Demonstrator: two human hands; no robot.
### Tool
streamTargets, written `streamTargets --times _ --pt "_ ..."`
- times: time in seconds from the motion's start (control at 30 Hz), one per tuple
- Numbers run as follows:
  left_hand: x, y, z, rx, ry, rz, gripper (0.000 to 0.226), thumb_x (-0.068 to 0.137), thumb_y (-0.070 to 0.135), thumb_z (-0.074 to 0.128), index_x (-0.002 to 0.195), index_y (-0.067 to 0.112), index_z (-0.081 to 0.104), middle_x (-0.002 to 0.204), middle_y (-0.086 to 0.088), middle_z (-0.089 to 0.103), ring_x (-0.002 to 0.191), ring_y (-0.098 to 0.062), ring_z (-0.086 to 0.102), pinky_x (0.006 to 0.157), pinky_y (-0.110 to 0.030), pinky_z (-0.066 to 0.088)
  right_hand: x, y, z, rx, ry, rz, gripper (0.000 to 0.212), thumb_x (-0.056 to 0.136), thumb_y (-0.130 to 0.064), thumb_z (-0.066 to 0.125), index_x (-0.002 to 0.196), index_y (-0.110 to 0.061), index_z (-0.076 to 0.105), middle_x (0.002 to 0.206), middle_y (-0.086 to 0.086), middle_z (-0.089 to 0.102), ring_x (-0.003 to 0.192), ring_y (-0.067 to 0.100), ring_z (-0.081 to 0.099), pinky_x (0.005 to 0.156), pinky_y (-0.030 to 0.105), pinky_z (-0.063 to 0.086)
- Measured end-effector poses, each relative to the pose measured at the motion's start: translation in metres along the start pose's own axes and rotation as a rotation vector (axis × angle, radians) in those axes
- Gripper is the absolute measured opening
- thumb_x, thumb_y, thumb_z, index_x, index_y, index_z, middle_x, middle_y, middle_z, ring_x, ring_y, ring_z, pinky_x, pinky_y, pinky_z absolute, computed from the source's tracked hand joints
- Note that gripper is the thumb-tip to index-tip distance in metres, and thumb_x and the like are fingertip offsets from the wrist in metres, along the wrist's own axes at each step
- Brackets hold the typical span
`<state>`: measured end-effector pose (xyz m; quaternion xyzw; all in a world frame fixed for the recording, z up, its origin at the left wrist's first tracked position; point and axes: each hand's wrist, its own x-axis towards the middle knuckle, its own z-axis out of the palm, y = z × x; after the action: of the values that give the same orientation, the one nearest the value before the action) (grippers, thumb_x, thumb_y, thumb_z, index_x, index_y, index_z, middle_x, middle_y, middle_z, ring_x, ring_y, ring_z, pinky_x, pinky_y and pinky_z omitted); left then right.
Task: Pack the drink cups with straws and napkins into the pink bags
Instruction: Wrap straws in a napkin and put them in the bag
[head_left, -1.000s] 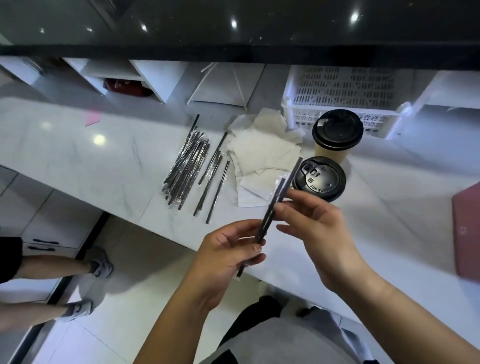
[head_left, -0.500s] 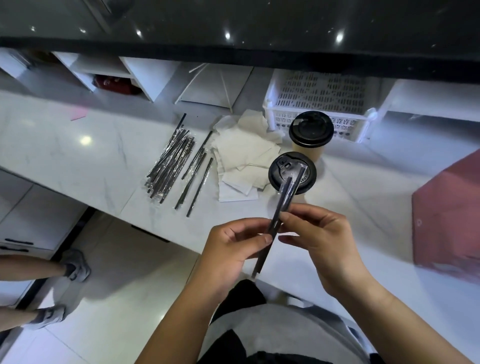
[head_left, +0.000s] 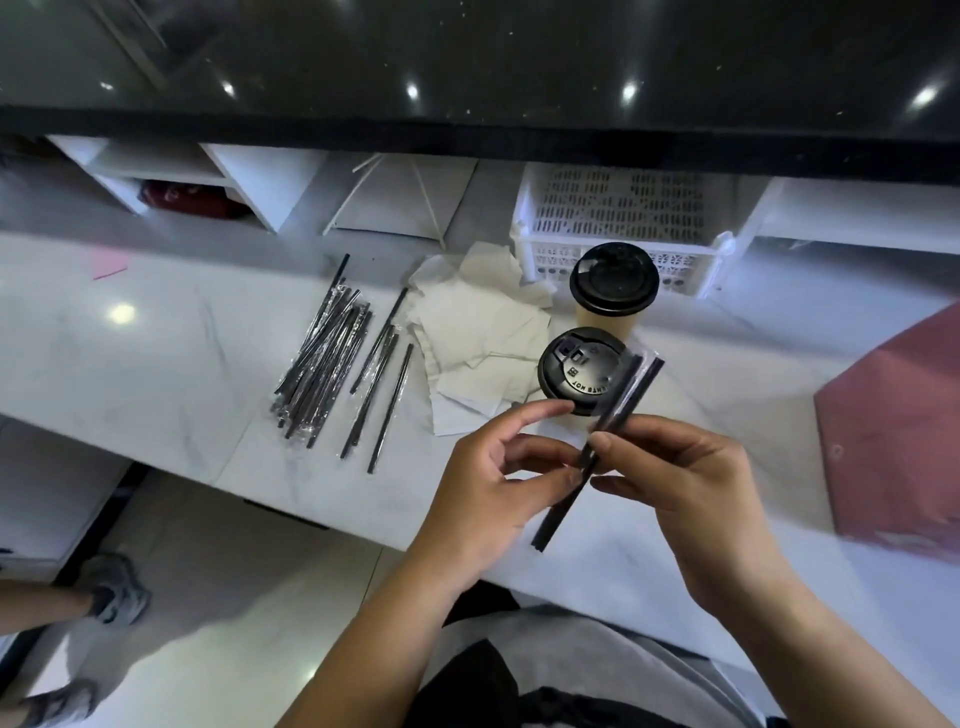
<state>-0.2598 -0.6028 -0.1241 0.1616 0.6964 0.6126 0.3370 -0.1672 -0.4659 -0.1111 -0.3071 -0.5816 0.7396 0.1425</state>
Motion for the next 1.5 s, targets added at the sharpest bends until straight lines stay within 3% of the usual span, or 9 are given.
streamTargets --times 0.17,0.3,0.5,0.6,0.77,0.97,1.27,1.4,1.5 --pt "0.038 0.002 -0.047 -0.006 -0.006 0.082 0.038 0.087 0.003 0.073 0.115 0.029 0.07 0.11 0.001 0.074 0.102 -0.01 0.068 0.089 -0.026 0.053 0.006 -0.007 0.016 -0.009 0.118 -0.042 0.019 0.082 0.0 0.072 0.079 -0.016 0.082 0.084 0.008 0.078 0.08 0.023 0.072 0.082 0.047 0.061" --pt "0.089 -0.021 -0.106 0.404 0.21 0.051 0.034 0.089 0.011 0.072 0.117 0.031 0.067 0.117 0.009 0.068 0.109 -0.01 0.062 0.096 -0.035 0.051 0.005 -0.01 0.023 -0.05 0.241 -0.073 0.022 0.079 -0.003 0.074 0.075 -0.024 0.082 0.078 0.006 0.077 0.074 0.023 0.07 0.084 0.049 0.06" --pt "0.146 -0.043 -0.142 0.892 0.157 0.075 0.064 0.082 0.03 0.078 0.139 0.015 0.053 0.131 -0.013 0.062 0.12 -0.032 0.058 0.1 -0.042 0.047 0.001 -0.015 0.034 -0.006 0.409 -0.089 0.012 0.062 -0.026 0.078 0.073 -0.025 0.082 0.074 0.005 0.076 0.068 0.019 0.07 0.08 0.042 0.061" --pt "0.159 -0.044 -0.135 0.783 0.207 -0.016 0.071 0.083 0.04 0.076 0.144 0.021 0.045 0.117 -0.008 0.064 0.113 -0.031 0.06 0.092 -0.038 0.048 0.002 -0.017 0.04 -0.014 0.461 -0.089 0.01 0.067 -0.016 0.076 0.075 -0.02 0.081 0.072 0.006 0.076 0.067 0.019 0.069 0.079 0.041 0.061" --pt "0.17 -0.05 -0.134 0.55 0.393 -0.007 0.048 0.088 0.028 0.07 0.132 0.029 0.053 0.098 0.005 0.063 0.094 -0.025 0.065 0.08 -0.036 0.049 0.0 -0.014 0.049 -0.047 0.529 -0.097 0.01 0.069 -0.014 0.075 0.078 -0.014 0.079 0.074 0.008 0.076 0.068 0.021 0.071 0.077 0.037 0.062" --pt "0.176 -0.05 -0.147 0.525 0.381 0.041 0.034 0.092 0.015 0.066 0.124 0.024 0.063 0.084 0.01 0.062 0.085 -0.021 0.063 0.071 -0.027 0.04 0.0 -0.007 0.057 -0.059 0.591 -0.081 0.008 0.079 0.001 0.073 0.081 -0.006 0.077 0.072 0.007 0.075 0.067 0.019 0.071 0.076 0.036 0.062" --pt "0.164 -0.046 -0.199 0.556 0.391 0.163 0.027 0.092 0.005 0.059 0.112 0.02 0.071 0.093 0.001 0.067 0.08 -0.021 0.062 0.074 -0.03 0.047 0.007 -0.002 0.071 -0.069 0.535 -0.091 0.021 0.082 0.002 0.071 0.08 -0.017 0.079 0.077 0.006 0.077 0.07 0.02 0.072 0.076 0.034 0.062" --pt "0.156 -0.04 -0.206 0.436 0.403 0.157 0.022 0.089 0.005 0.063 0.102 0.02 0.074 0.089 0.003 0.067 0.076 -0.011 0.059 0.066 -0.01 0.042 0.011 -0.002 0.076 -0.075 0.479 -0.094 0.019 0.08 0.0 0.072 0.08 -0.017 0.08 0.079 0.008 0.077 0.073 0.022 0.072 0.078 0.038 0.062" --pt "0.149 -0.032 -0.202 0.372 0.384 0.215 0.012 0.087 0.012 0.073 0.099 0.015 0.073 0.085 0.011 0.065 0.075 -0.003 0.058 0.07 -0.011 0.043 0.013 -0.003 0.078 -0.097 0.425 -0.095 0.009 0.074 -0.008 0.075 0.08 -0.012 0.08 0.082 0.012 0.077 0.078 0.03 0.073 0.078 0.042 0.062"
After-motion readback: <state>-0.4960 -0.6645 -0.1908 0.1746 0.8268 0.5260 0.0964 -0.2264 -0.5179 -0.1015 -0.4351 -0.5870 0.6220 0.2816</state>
